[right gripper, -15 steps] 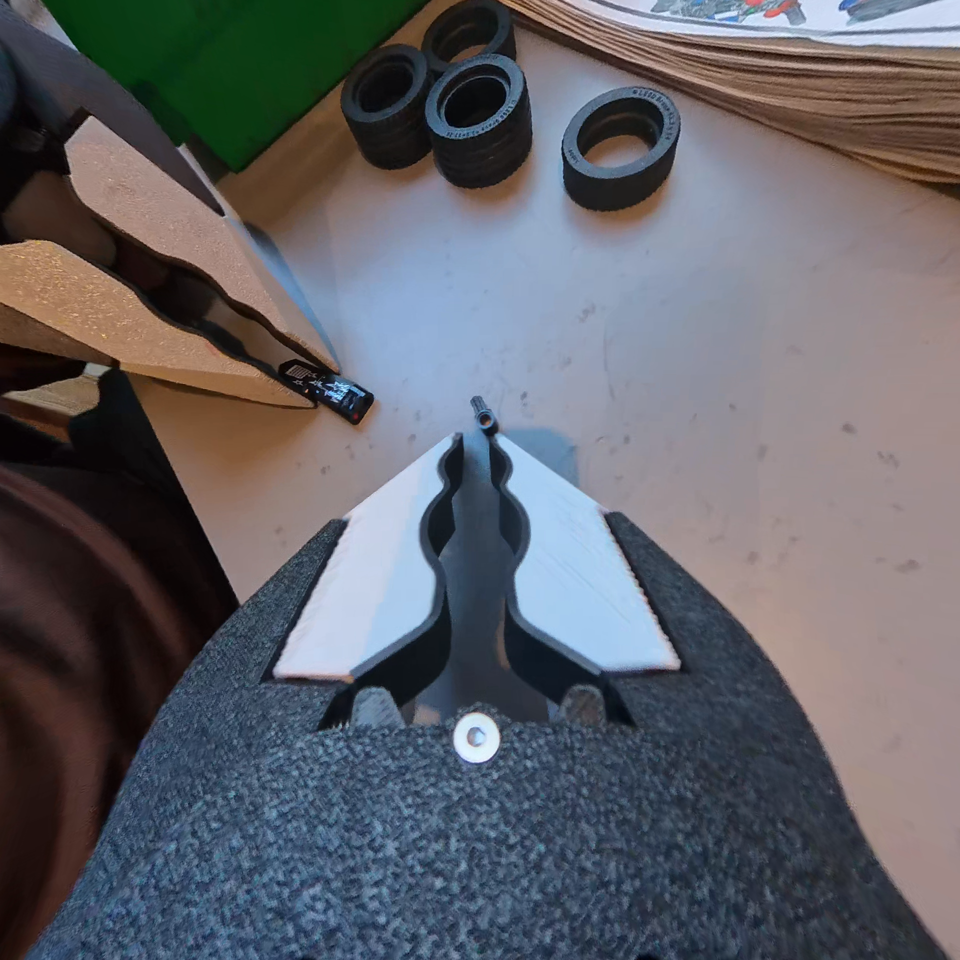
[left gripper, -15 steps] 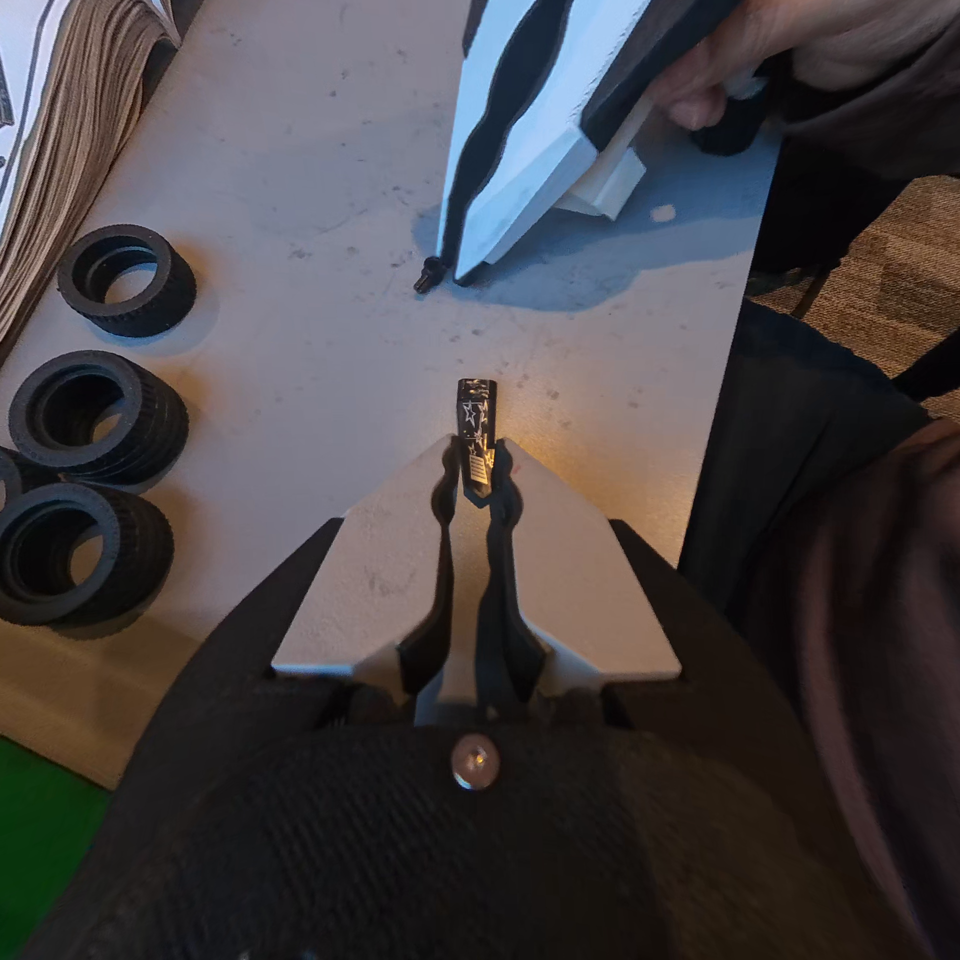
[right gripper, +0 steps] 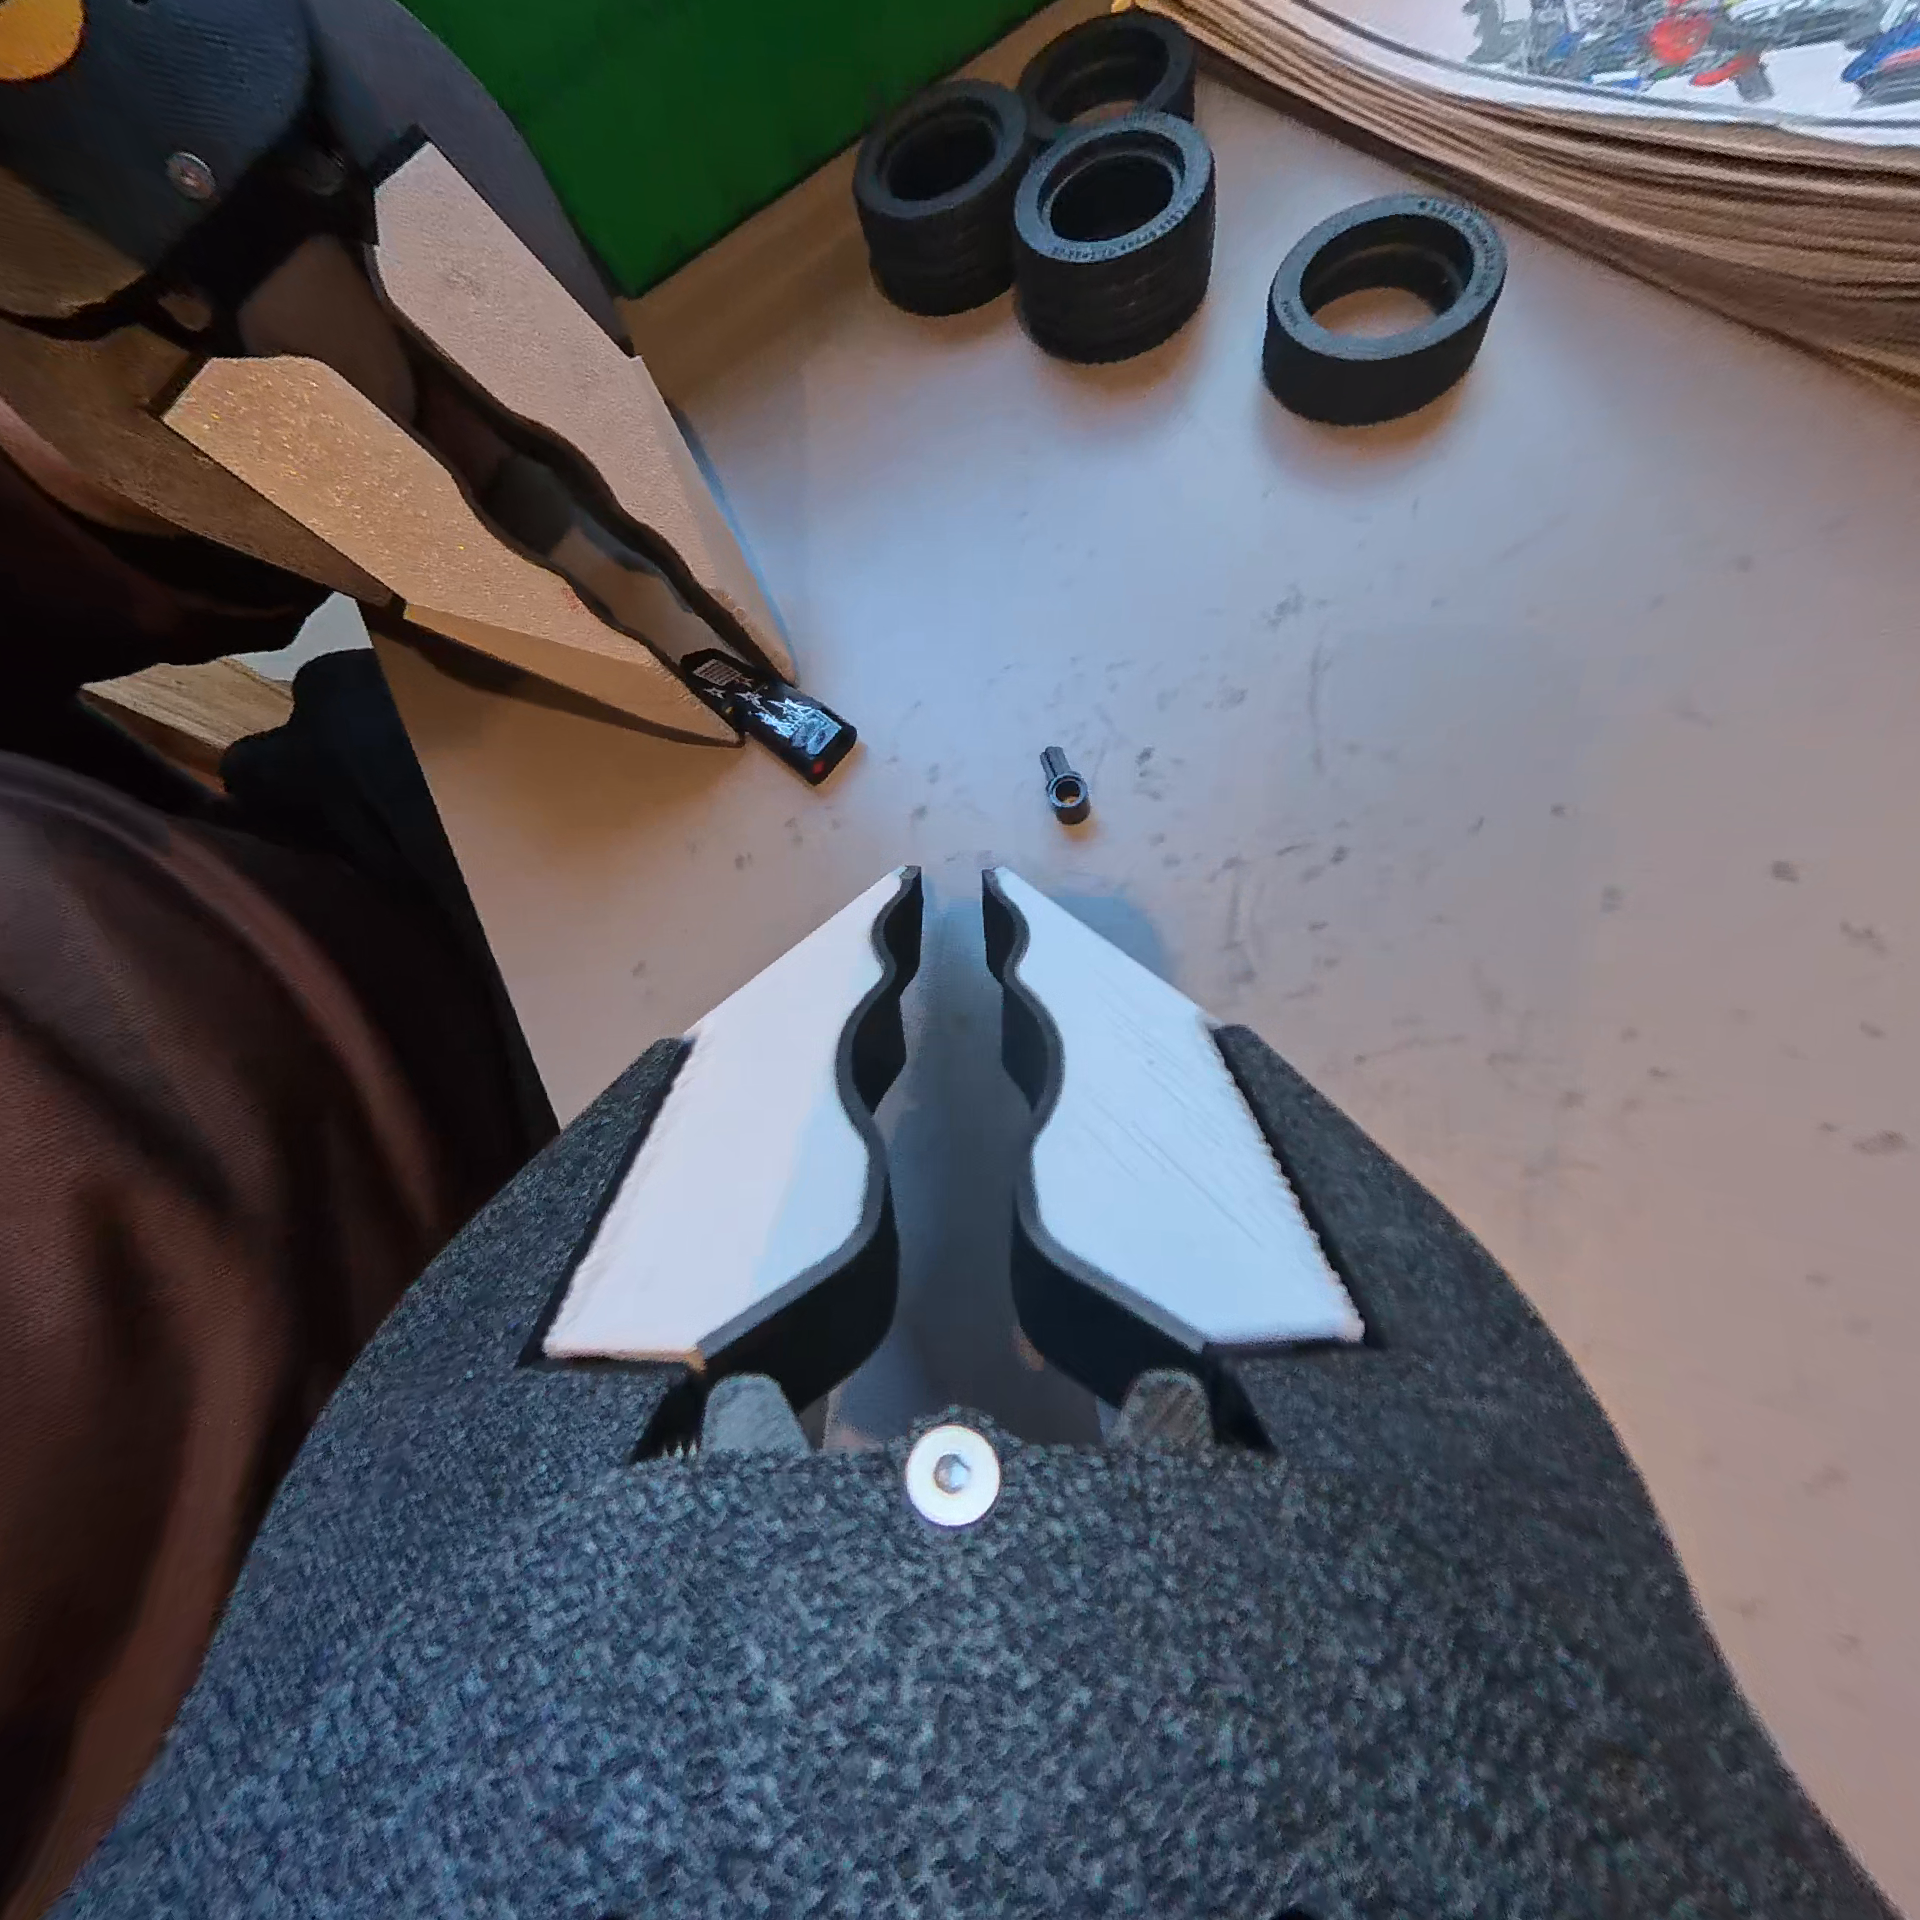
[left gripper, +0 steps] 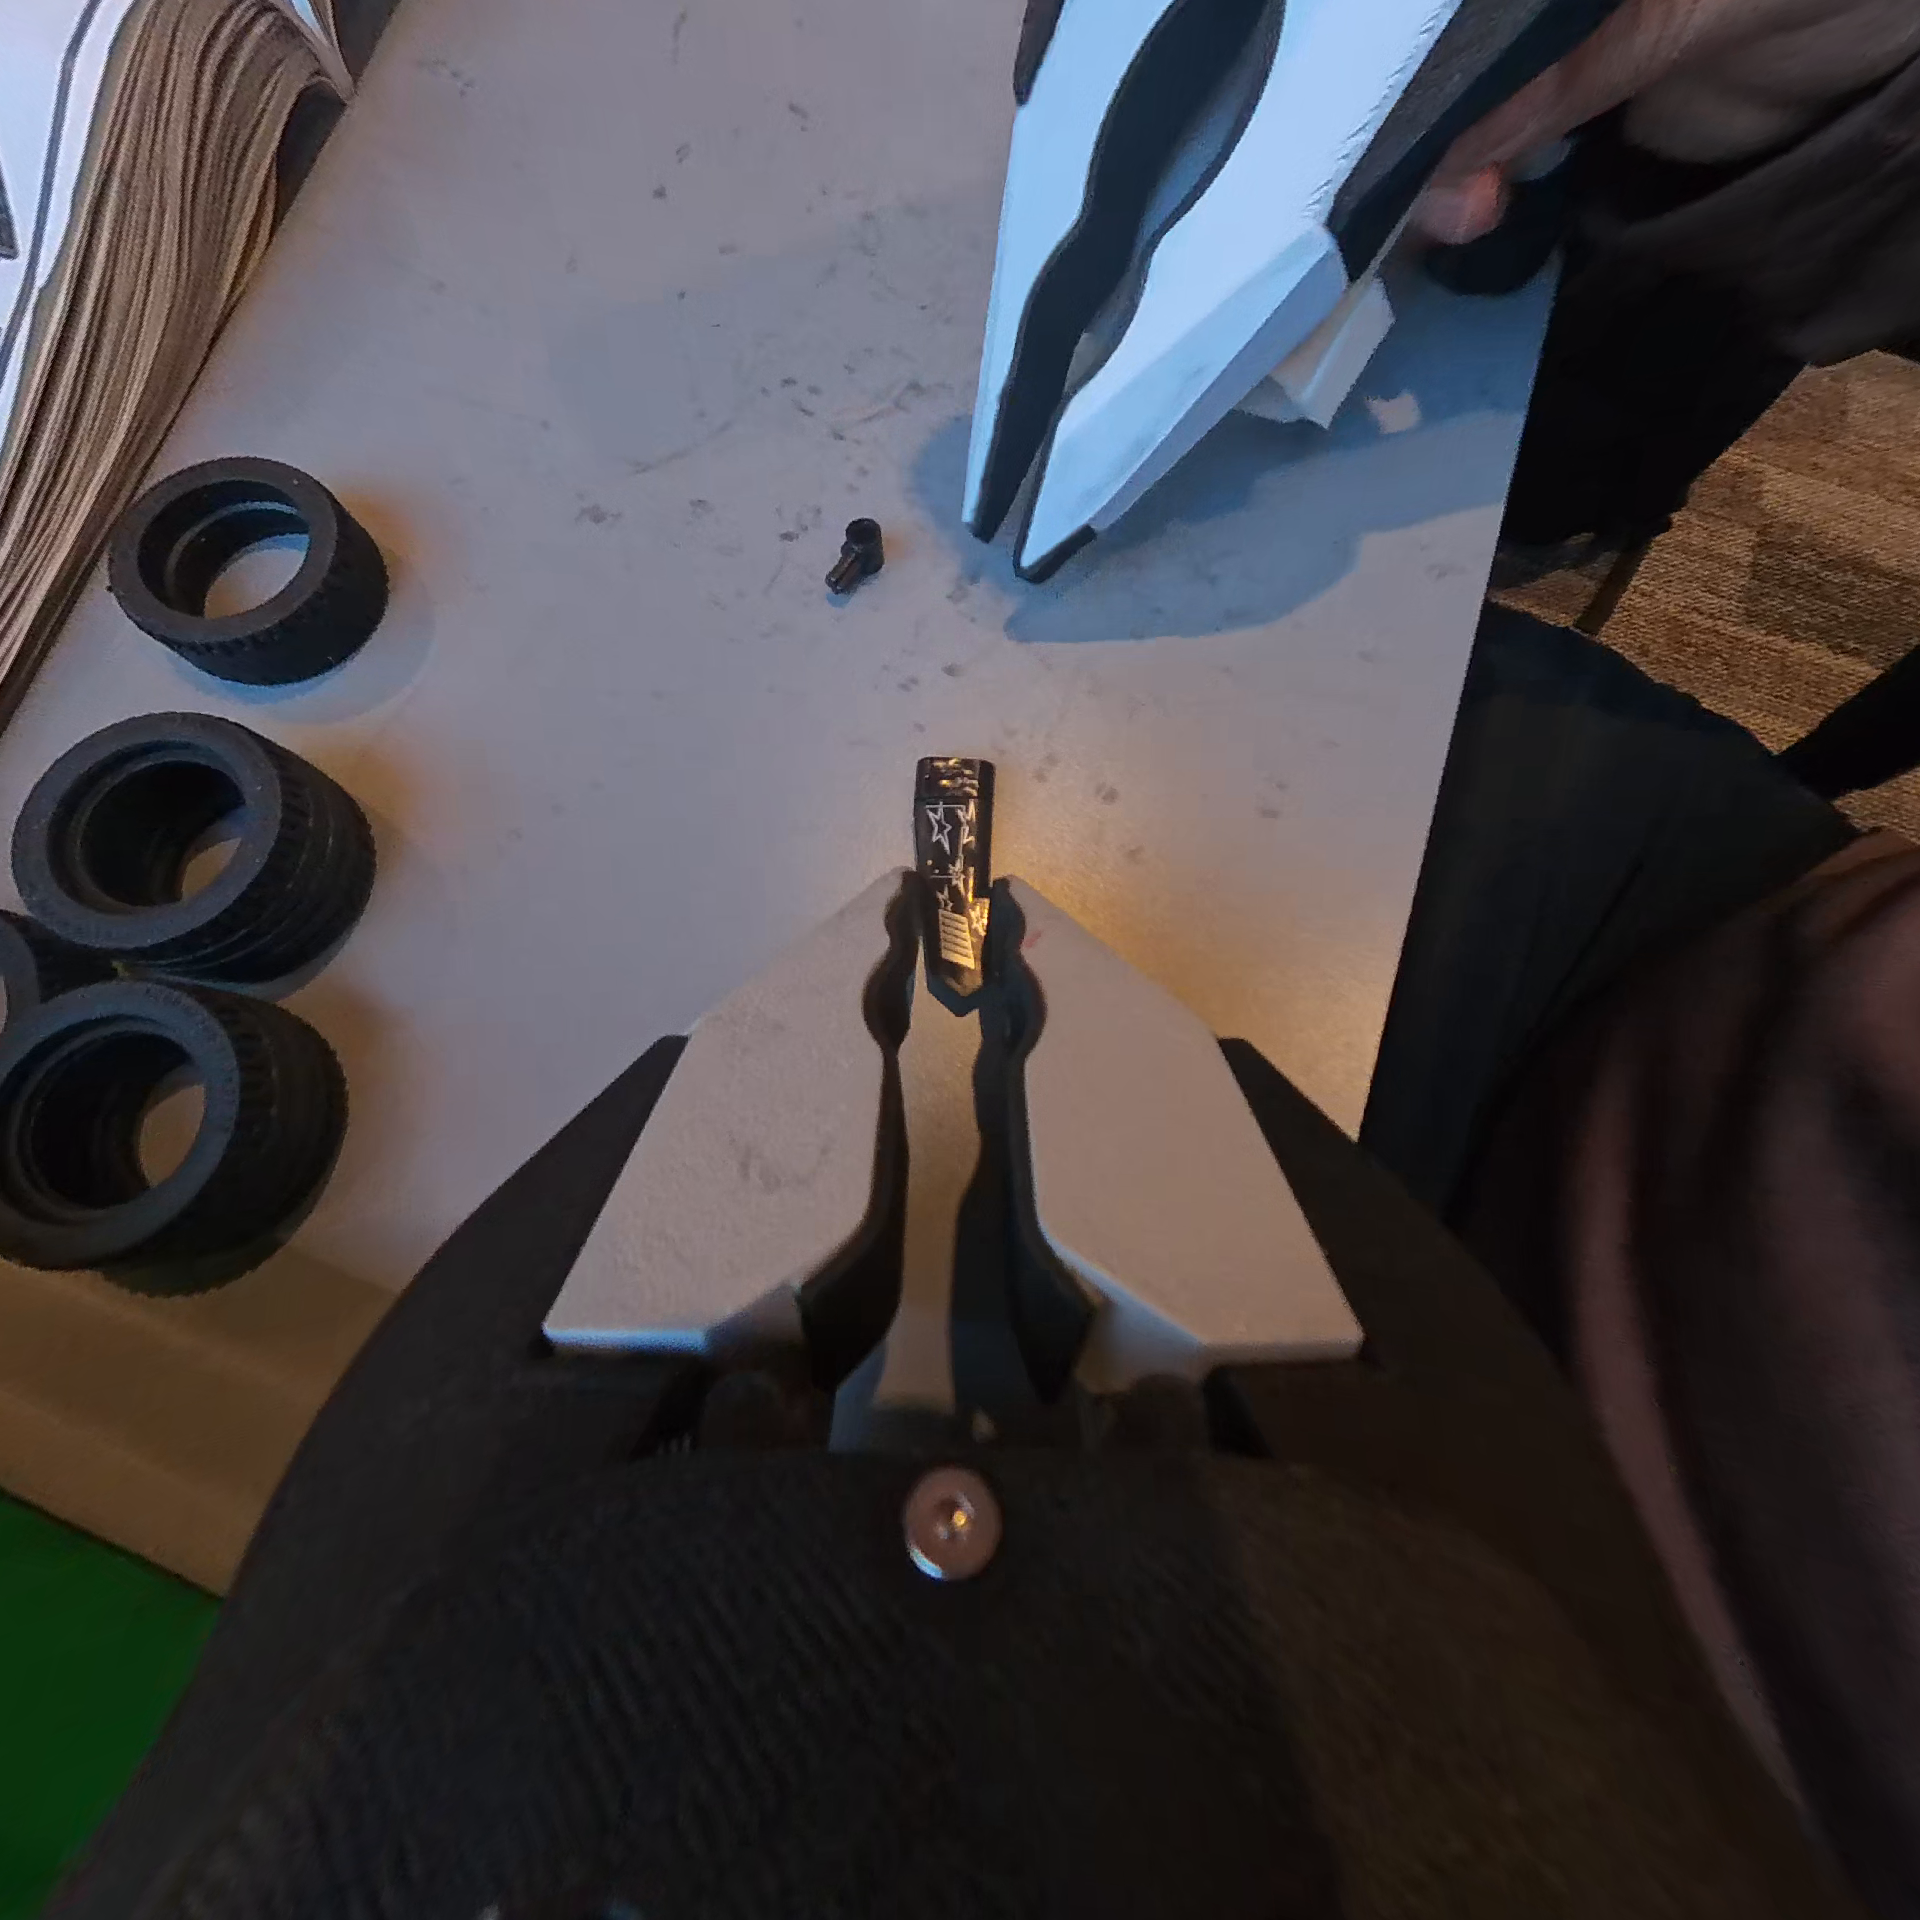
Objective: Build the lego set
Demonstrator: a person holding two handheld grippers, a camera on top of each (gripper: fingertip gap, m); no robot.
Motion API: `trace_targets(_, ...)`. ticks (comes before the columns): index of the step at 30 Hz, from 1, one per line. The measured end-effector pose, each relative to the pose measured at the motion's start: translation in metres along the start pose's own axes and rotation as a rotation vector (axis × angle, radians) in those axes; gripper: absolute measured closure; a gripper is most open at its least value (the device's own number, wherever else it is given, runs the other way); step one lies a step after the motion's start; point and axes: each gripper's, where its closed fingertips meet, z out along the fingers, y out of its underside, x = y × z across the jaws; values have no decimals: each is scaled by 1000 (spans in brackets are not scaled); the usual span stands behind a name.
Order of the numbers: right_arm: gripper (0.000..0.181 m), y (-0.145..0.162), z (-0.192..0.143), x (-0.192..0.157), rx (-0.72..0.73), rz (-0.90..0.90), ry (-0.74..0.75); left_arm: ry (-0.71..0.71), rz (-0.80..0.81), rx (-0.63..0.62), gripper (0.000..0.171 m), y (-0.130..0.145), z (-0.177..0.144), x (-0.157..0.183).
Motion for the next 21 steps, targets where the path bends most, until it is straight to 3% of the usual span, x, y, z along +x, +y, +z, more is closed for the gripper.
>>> trace_targets(21, 164, -13, -3, 11, 76, 15, 37, 7, 1, 0, 162, -1, 1, 0)
